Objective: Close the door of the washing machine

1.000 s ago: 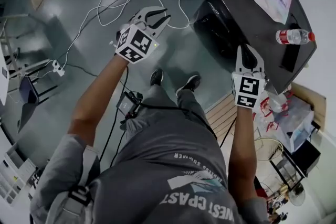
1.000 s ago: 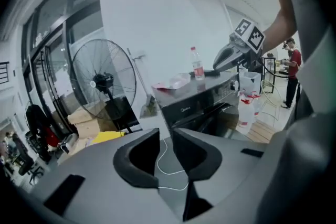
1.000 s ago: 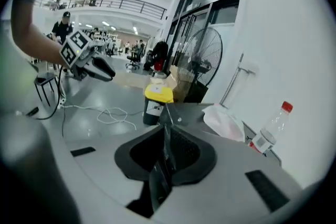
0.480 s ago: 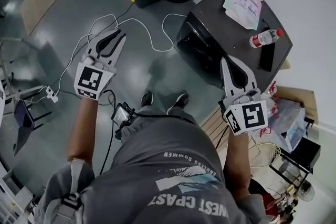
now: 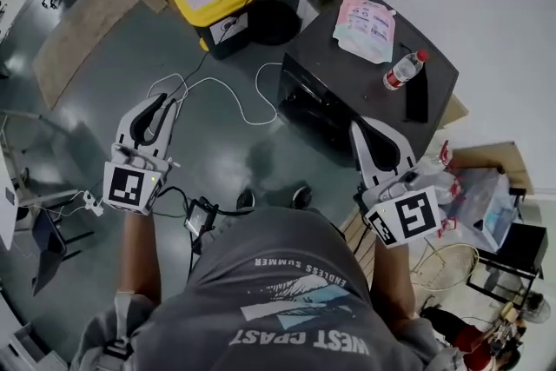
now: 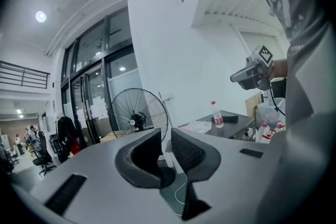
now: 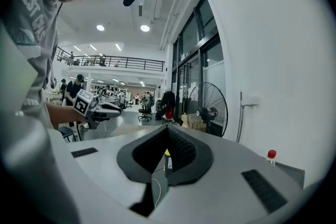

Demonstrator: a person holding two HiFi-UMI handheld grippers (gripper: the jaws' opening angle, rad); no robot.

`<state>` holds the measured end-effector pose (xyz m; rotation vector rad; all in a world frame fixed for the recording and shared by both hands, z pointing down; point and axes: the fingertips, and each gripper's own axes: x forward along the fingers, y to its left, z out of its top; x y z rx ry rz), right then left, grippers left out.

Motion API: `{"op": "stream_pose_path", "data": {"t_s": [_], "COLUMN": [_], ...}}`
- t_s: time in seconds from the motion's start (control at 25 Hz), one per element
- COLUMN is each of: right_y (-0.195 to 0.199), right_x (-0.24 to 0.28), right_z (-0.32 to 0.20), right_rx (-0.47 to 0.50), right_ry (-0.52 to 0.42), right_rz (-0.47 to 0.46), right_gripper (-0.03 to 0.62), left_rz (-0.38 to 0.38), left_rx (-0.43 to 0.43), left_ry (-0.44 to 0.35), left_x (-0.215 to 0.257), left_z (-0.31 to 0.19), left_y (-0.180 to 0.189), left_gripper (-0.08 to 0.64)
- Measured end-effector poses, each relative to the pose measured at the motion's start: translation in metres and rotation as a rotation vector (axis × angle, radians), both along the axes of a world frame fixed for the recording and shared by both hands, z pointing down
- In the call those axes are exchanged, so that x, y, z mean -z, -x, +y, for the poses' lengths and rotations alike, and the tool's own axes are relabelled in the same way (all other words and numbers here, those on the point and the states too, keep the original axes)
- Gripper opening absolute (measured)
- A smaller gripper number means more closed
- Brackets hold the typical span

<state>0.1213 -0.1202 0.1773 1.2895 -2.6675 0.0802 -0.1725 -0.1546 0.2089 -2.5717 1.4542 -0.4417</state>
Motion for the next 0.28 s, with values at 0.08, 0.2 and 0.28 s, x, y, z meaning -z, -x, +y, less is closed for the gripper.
{"op": "stream_pose_path", "data": {"t_s": [0.08, 0.2, 0.28], "right_y": [-0.011, -0.027, -0.038], "right_x": [0.002, 0.003, 0.003], "right_z": [0.002, 0.004, 0.006], "right_rx": [-0.007, -0.014, -0.017], "right_ry": [-0.007, -0.009, -0.009], "right_rz": [-0.008, -0.017, -0.02], "right_gripper": [0.028, 0.026, 0.028], "left_rz": [0.0, 0.008, 0.014], "left_rx": [0.005, 0.008, 0.007], "left_ry": [-0.005, -0.006, -0.005], "left_x": [0.005, 0.009, 0.011], "left_z": [0.003, 0.008, 0.012], "left_y": [-0.007, -0.02, -0.029], "left_gripper": [0.069, 0.069, 0.069]}}
